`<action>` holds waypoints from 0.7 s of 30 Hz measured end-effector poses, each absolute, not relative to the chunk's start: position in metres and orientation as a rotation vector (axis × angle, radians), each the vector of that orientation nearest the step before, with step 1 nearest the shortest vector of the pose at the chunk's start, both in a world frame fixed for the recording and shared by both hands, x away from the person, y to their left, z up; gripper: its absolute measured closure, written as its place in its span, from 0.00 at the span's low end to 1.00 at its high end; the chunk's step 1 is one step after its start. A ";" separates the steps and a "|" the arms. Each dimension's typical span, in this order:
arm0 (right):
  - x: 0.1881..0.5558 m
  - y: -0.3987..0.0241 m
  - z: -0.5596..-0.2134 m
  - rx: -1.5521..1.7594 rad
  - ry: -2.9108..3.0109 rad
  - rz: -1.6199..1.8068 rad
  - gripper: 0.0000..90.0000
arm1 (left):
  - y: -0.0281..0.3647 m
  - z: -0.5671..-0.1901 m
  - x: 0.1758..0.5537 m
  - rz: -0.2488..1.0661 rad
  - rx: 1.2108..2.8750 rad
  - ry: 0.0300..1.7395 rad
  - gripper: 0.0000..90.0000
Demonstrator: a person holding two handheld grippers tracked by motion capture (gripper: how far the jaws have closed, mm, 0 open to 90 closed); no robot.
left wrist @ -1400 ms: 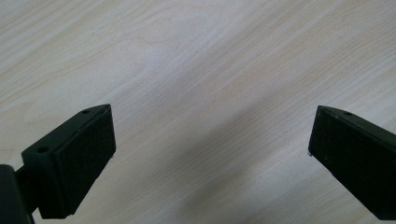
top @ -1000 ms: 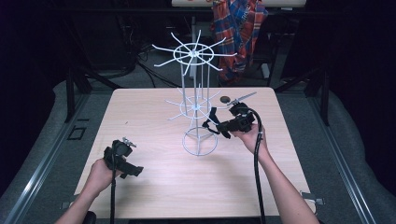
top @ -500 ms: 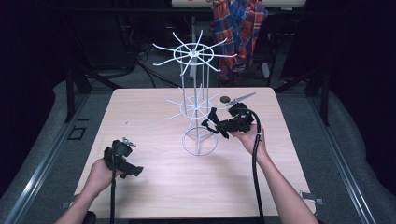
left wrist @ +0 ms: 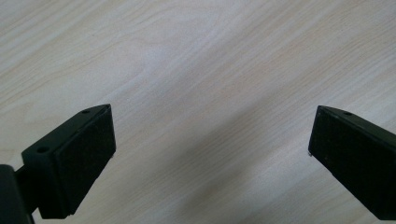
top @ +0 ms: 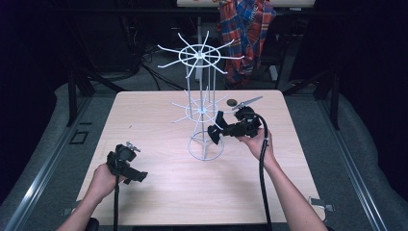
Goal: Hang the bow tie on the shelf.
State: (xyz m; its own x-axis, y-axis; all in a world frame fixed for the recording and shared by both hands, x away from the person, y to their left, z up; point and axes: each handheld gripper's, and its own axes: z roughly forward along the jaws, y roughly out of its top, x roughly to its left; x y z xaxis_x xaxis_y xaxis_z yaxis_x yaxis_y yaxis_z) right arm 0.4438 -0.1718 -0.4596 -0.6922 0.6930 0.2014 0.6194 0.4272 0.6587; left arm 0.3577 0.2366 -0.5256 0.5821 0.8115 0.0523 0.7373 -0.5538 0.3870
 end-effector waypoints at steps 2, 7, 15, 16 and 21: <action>0.443 -0.173 -0.458 1.178 2.564 1.111 0.69 | 0.236 -0.526 0.358 0.322 2.491 1.263 0.01; 0.438 -0.177 -0.452 1.172 2.548 1.087 0.61 | 0.237 -0.526 0.358 0.325 2.491 1.263 0.01; 0.429 -0.187 -0.443 1.163 2.537 1.030 0.44 | 0.237 -0.525 0.358 0.319 2.494 1.263 0.01; 0.426 -0.187 -0.442 1.172 2.528 1.025 0.42 | 0.237 -0.525 0.358 0.320 2.494 1.263 0.01; 0.418 -0.192 -0.436 1.168 2.508 1.005 0.33 | 0.236 -0.525 0.358 0.321 2.494 1.262 0.01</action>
State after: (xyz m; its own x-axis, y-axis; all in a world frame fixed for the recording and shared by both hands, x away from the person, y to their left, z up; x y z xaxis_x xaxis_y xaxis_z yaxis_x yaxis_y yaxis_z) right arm 0.4177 -0.1917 -0.4357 -0.6685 0.7368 0.1010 0.6027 0.4571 0.6541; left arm 0.3577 0.2364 -0.5249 0.5829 0.8109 0.0525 0.7373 -0.5549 0.3853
